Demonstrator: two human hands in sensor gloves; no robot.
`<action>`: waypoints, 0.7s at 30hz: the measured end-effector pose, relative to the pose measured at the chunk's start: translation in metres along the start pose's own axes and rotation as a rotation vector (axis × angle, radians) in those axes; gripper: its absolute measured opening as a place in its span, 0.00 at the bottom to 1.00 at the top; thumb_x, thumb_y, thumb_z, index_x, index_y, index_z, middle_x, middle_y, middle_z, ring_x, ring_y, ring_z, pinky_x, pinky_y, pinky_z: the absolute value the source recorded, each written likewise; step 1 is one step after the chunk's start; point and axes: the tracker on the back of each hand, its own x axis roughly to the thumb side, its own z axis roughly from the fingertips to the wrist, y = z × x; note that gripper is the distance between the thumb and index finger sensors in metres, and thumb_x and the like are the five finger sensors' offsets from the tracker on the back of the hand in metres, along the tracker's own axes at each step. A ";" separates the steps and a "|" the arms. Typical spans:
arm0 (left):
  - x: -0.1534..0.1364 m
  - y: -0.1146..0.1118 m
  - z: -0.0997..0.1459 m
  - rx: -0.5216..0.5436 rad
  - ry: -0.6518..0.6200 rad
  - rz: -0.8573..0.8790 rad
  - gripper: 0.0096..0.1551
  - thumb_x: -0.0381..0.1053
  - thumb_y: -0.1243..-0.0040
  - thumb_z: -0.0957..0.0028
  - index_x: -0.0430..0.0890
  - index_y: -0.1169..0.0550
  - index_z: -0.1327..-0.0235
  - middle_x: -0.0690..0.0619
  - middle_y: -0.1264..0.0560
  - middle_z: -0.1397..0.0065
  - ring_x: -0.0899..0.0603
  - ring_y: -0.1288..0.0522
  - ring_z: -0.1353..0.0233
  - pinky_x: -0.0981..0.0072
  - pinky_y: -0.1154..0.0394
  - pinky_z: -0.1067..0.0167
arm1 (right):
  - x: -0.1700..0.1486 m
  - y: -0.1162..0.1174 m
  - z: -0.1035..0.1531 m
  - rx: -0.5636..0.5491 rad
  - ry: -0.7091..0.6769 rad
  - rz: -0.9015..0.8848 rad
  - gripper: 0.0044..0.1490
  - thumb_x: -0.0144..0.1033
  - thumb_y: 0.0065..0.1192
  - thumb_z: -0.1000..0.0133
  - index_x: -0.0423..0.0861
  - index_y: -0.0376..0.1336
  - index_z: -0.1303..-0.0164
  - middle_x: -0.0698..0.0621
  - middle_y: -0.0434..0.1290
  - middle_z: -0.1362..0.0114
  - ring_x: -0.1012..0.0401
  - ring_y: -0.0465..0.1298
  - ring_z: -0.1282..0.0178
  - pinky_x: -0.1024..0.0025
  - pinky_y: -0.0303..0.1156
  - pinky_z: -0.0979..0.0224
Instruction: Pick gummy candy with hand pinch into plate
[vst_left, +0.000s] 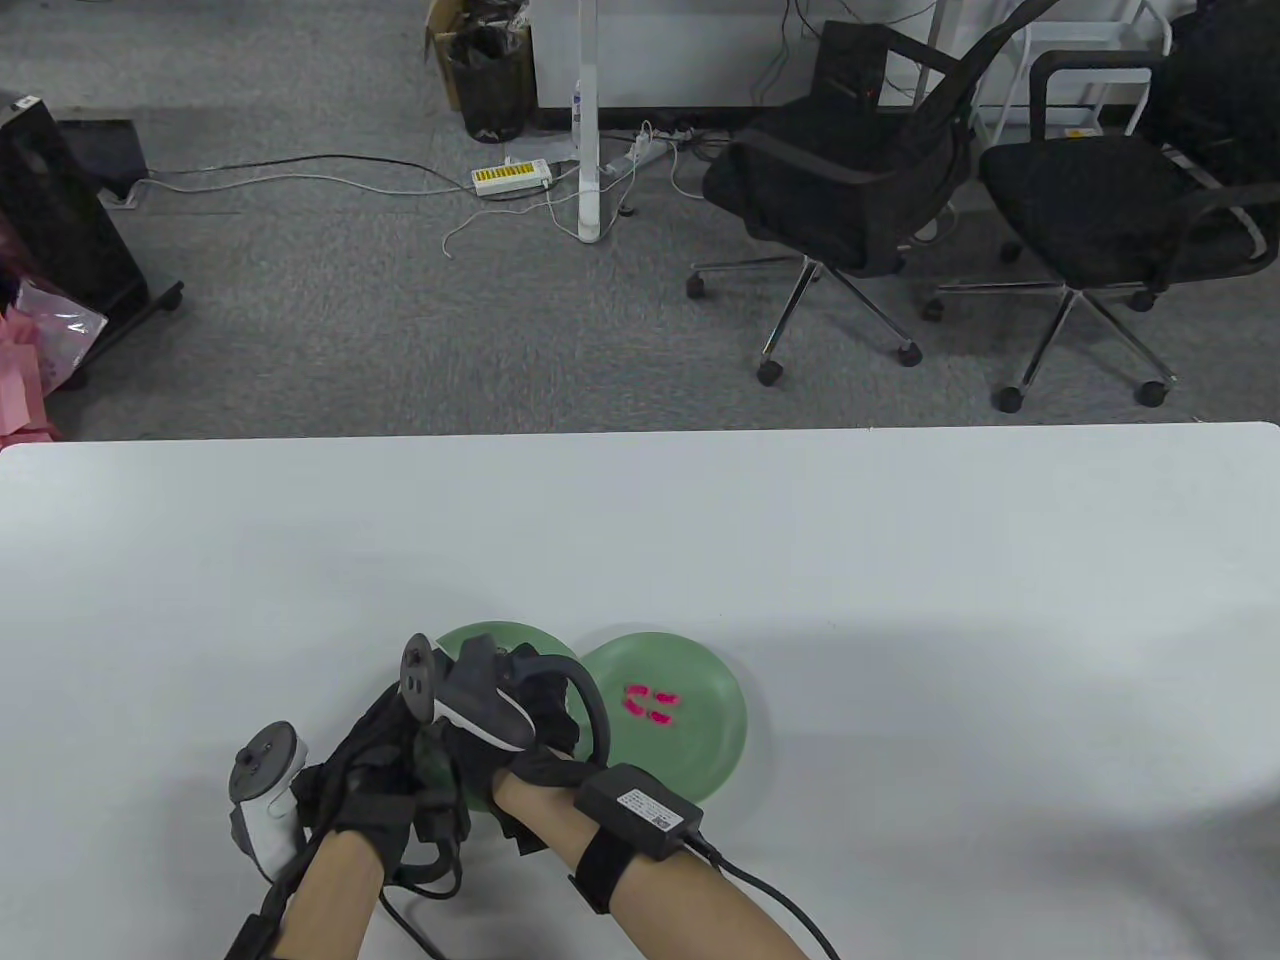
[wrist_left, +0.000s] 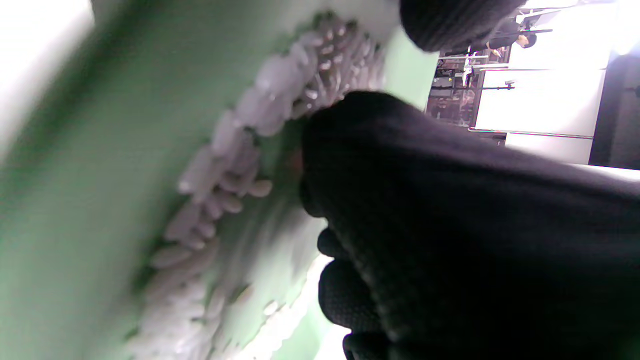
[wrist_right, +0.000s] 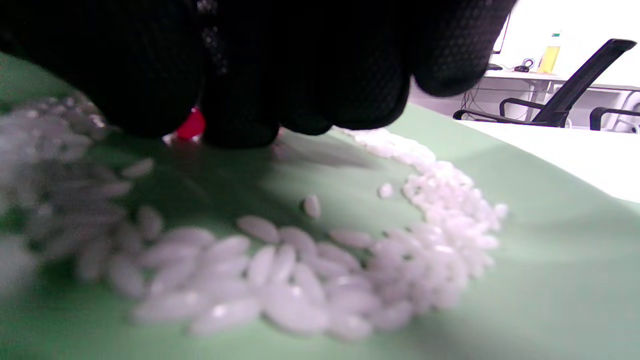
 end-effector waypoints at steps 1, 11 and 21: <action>0.000 0.000 0.000 -0.002 0.001 0.002 0.35 0.60 0.44 0.50 0.53 0.27 0.27 0.48 0.15 0.39 0.39 0.09 0.54 0.53 0.15 0.54 | -0.001 0.000 0.000 -0.007 -0.008 -0.005 0.26 0.50 0.75 0.60 0.49 0.79 0.57 0.54 0.78 0.41 0.52 0.77 0.42 0.48 0.70 0.31; -0.003 0.002 -0.006 -0.010 0.010 0.038 0.35 0.60 0.44 0.51 0.52 0.26 0.28 0.47 0.15 0.40 0.38 0.09 0.55 0.53 0.15 0.55 | -0.048 -0.035 0.008 -0.124 -0.020 -0.108 0.26 0.51 0.74 0.60 0.49 0.78 0.57 0.54 0.78 0.42 0.52 0.77 0.43 0.49 0.71 0.31; -0.005 0.007 -0.009 0.002 0.021 0.059 0.35 0.60 0.44 0.51 0.52 0.26 0.28 0.47 0.15 0.40 0.38 0.09 0.56 0.52 0.15 0.55 | -0.168 -0.017 -0.012 -0.057 0.225 0.019 0.26 0.50 0.74 0.60 0.50 0.79 0.57 0.54 0.78 0.41 0.52 0.77 0.42 0.48 0.71 0.31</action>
